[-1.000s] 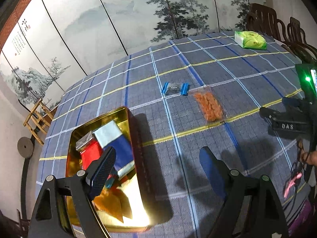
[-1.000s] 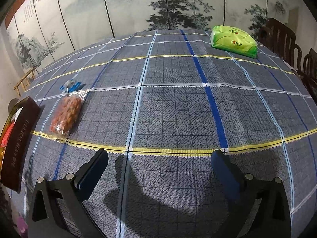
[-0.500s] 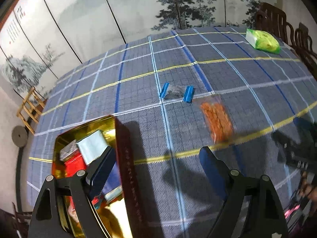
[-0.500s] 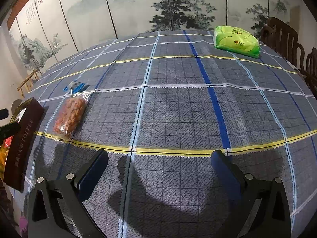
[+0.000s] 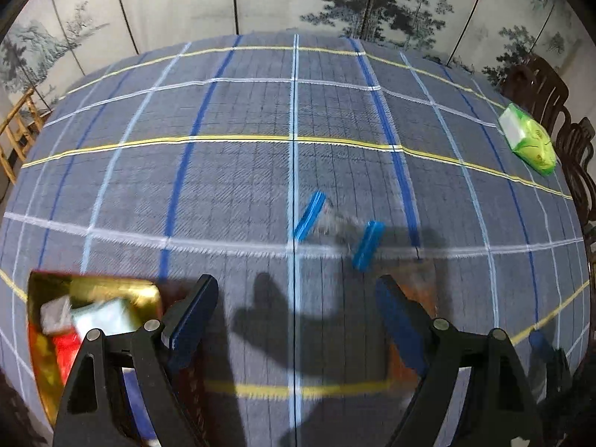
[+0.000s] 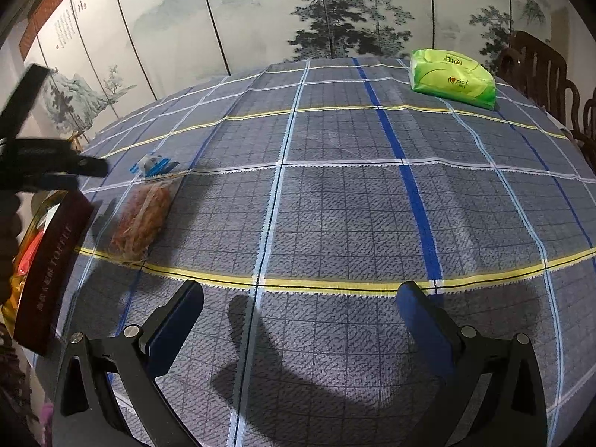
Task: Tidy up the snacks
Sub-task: 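Move the left gripper to the blue-clipped clear bag and grasp it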
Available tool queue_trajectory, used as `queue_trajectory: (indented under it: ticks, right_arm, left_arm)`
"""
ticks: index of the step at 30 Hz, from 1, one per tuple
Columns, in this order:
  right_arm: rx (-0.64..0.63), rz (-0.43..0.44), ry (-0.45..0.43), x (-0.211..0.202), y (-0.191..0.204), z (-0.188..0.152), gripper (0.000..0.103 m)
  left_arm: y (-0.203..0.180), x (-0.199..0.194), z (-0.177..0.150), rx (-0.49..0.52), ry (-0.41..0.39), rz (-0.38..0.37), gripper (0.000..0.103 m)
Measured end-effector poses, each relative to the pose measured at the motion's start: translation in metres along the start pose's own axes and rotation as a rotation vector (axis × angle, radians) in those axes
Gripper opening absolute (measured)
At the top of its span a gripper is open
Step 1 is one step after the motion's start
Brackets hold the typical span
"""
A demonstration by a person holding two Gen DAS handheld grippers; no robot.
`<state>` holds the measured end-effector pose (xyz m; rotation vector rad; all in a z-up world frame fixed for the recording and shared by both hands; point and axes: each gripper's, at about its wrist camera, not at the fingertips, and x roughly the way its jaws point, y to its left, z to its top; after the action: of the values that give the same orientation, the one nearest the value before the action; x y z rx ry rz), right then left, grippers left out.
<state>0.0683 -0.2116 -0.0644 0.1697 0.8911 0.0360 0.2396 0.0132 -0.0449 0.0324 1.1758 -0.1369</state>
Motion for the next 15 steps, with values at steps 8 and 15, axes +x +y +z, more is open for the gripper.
queue_trajectory:
  ticks: [8,15]
  right_arm:
    - [0.005,0.025,-0.006,0.0,-0.002,0.0,0.103]
    - [0.003,0.041,-0.007,0.0,-0.002,0.001,0.103]
  left_arm:
    - [-0.006,0.038,0.024,-0.032,0.054,-0.017,0.083]
    - [-0.02,0.049,0.026,-0.016,0.037,-0.031,0.059]
